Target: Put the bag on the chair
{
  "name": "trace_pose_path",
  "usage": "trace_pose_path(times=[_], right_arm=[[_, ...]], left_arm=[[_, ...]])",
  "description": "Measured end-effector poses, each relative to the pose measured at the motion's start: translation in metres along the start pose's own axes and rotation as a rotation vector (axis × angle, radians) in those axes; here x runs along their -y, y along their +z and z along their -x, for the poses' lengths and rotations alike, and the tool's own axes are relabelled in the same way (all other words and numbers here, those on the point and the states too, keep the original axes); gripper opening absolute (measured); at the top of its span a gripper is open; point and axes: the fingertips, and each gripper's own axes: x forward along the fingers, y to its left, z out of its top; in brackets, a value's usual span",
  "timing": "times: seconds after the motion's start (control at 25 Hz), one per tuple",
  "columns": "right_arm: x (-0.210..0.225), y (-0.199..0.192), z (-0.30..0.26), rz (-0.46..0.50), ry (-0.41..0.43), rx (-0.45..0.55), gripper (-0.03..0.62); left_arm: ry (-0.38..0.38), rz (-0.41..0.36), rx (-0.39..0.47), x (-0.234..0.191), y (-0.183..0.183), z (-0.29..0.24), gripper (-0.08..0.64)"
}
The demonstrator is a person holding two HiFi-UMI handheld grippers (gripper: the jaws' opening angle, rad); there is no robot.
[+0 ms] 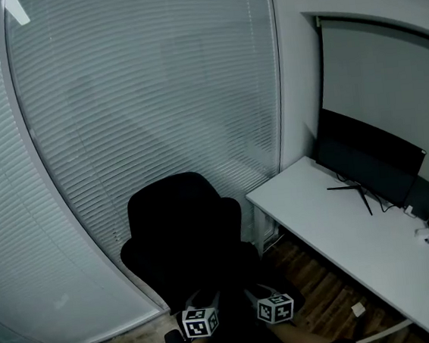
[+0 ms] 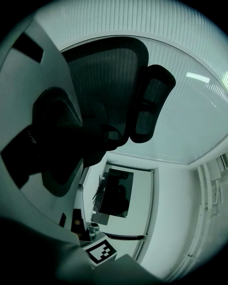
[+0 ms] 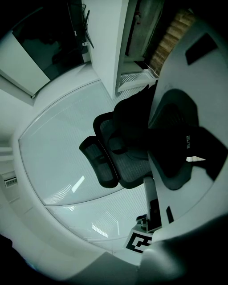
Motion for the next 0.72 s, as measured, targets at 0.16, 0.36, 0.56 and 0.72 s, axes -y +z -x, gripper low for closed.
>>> trace_pose_path(times=[0.16, 0.36, 0.56, 0.72], right_arm=[[-0.002, -0.004, 0.014, 0.010, 0.008, -0.001, 0.126], [-0.007, -0.004, 0.041, 0.050, 0.019, 0.003, 0.124], [-0.011, -0.009, 0.073, 0.080, 0.030, 0.017, 0.106], [-0.014, -0.013, 0.098, 0.094, 0.038, 0.031, 0.074]], left_arm=[[0.007, 0.000, 0.016, 0.010, -0.003, 0.010, 0.212], [0.022, 0.014, 0.040, 0.032, -0.005, 0.031, 0.210], [0.027, 0.025, 0.057, 0.058, -0.016, 0.056, 0.195], [0.048, 0.027, 0.070, 0.076, -0.025, 0.076, 0.157]])
